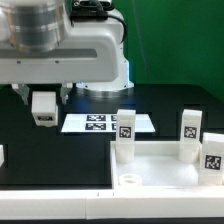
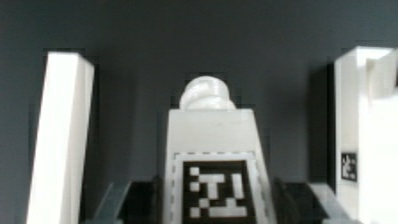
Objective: Assemble square table
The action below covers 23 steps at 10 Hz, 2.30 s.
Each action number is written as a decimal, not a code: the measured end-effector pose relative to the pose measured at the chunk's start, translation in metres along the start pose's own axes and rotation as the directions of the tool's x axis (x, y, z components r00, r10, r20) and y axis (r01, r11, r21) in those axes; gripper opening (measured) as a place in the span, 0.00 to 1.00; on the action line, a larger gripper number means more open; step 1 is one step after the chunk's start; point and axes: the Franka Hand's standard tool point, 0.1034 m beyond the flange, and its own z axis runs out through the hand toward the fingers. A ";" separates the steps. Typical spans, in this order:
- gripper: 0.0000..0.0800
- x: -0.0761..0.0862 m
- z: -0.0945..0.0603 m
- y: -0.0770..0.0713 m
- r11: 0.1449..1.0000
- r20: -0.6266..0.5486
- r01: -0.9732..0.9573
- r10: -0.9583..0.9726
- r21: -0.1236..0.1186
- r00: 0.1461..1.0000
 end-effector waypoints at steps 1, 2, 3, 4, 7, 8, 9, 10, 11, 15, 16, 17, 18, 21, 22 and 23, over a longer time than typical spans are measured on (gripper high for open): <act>0.36 -0.001 0.001 0.002 1.000 -0.041 -0.003 0.003 -0.005 0.999; 0.36 0.005 -0.003 -0.001 1.000 -0.104 -0.021 0.019 -0.016 0.994; 0.36 0.015 -0.011 -0.021 0.998 -0.187 -0.054 0.050 -0.020 0.981; 0.36 0.020 -0.014 -0.046 0.995 -0.220 -0.099 0.101 0.020 0.970; 0.36 0.044 -0.030 -0.118 0.980 -0.434 -0.183 0.201 0.082 0.878; 0.36 0.044 -0.031 -0.117 0.980 -0.491 -0.177 0.196 0.087 0.849; 0.36 0.047 -0.031 -0.114 0.980 -0.557 -0.179 0.195 0.084 0.807; 0.36 0.046 -0.027 -0.116 0.981 -0.552 -0.177 0.192 0.081 0.811; 0.36 0.046 -0.027 -0.116 0.981 -0.553 -0.177 0.193 0.081 0.811; 0.36 0.047 -0.011 -0.134 0.979 -0.653 -0.180 0.199 0.096 0.731; 0.36 0.046 -0.010 -0.132 0.979 -0.643 -0.180 0.197 0.093 0.740; 0.36 0.046 -0.010 -0.131 0.979 -0.642 -0.182 0.199 0.094 0.740; 0.36 0.046 -0.010 -0.131 0.979 -0.642 -0.181 0.198 0.093 0.741; 0.36 0.050 0.002 -0.125 0.978 -0.683 -0.191 0.195 0.083 0.704; 0.36 0.050 0.006 -0.124 0.978 -0.682 -0.194 0.197 0.082 0.704; 0.36 0.051 0.009 -0.125 0.978 -0.680 -0.193 0.195 0.080 0.707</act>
Offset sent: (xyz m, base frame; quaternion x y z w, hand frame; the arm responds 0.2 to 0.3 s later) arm 0.0303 0.0786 0.0076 0.0708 0.1235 0.1278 0.9815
